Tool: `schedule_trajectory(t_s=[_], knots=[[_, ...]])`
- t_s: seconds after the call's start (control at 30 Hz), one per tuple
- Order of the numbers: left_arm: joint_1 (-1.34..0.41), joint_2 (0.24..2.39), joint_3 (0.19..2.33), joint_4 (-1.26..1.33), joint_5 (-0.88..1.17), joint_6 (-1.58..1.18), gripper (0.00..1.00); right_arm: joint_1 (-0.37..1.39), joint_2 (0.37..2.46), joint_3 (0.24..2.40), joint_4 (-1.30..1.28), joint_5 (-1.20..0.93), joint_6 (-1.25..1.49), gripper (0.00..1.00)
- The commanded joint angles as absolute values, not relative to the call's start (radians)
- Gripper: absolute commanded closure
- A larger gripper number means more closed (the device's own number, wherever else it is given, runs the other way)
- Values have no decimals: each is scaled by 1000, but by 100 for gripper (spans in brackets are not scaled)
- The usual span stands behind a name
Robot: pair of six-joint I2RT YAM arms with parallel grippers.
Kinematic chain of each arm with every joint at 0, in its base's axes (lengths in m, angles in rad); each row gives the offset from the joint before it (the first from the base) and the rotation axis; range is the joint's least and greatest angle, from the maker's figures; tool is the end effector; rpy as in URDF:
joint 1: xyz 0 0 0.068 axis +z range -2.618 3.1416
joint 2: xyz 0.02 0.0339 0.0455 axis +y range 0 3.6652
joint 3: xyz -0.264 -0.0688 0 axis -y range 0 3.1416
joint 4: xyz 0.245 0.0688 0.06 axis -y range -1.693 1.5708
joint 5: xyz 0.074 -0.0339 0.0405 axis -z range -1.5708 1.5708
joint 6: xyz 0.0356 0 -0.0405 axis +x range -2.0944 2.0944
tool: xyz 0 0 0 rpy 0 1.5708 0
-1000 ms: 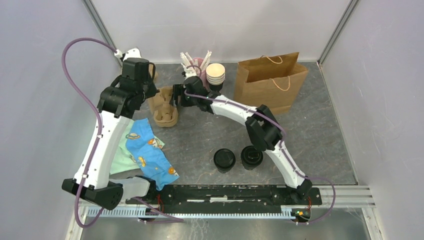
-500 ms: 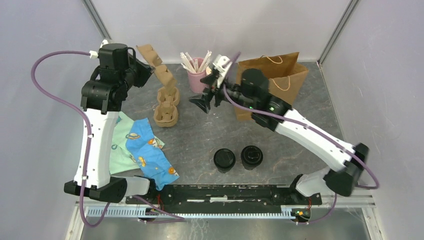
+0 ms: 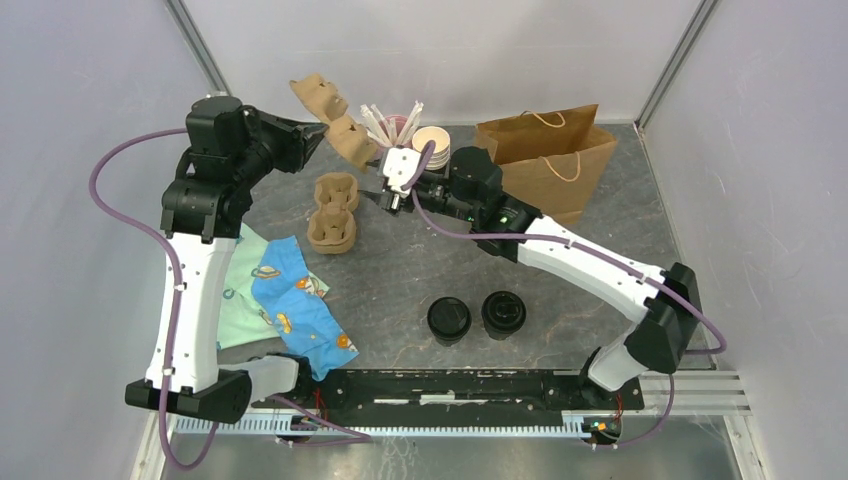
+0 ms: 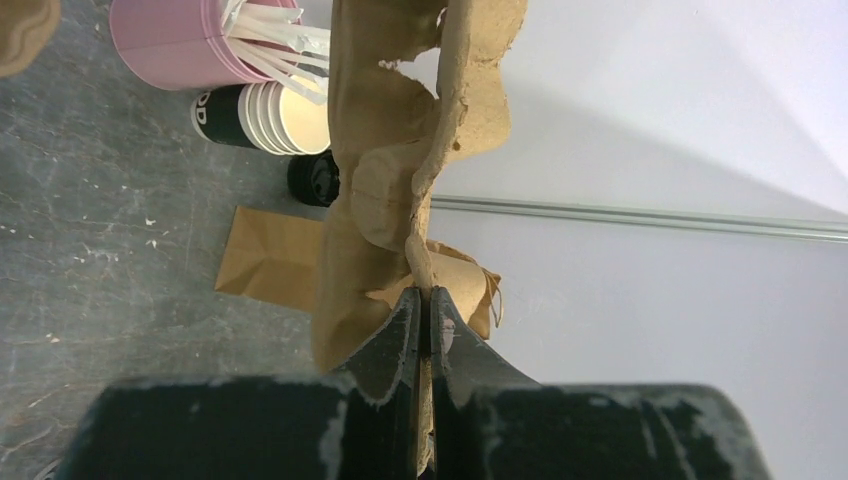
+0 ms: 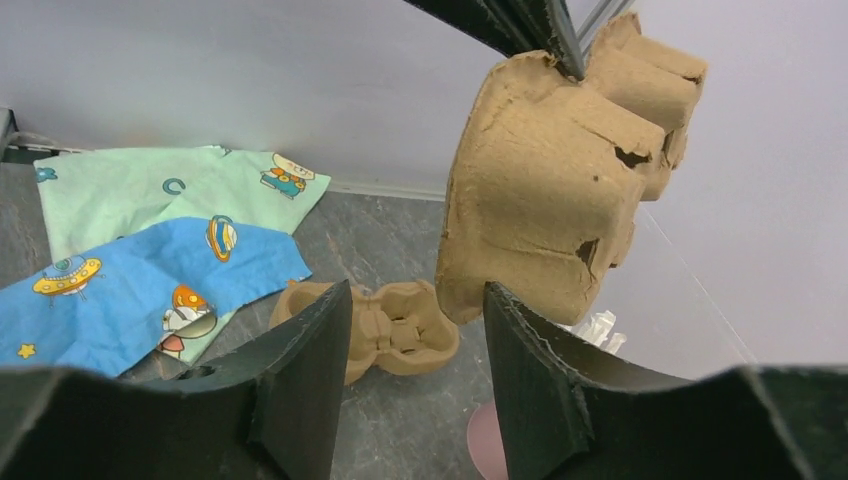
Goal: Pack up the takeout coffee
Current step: Pick up the cup tray from the cup tray.
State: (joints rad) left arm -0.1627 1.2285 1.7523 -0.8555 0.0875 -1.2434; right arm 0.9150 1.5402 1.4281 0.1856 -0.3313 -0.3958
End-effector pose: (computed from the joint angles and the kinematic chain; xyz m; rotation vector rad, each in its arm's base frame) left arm 0.2137 -0.0382 0.5010 -0.9944 1.7814 -1.0084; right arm 0.2161 0.2999 0.4175 -1.1382 1.0338 0.6626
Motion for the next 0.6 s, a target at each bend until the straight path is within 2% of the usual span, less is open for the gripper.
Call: schedule_trajectory(t_s=[0.0, 0.17, 0.3, 0.57], knots=[[-152, 1197, 1710, -772, 151, -1333, 98, 923, 1552, 1512, 253, -297, -464, 46], [-146, 1195, 1695, -759, 165, -1340, 98, 941, 1545, 1491, 269, -222, -483, 56], [-137, 1205, 1700, -750, 183, -1346, 98, 958, 1529, 1457, 313, -166, -488, 60], [-128, 1214, 1695, -740, 221, -1364, 98, 998, 1550, 1454, 353, -31, -512, 78]])
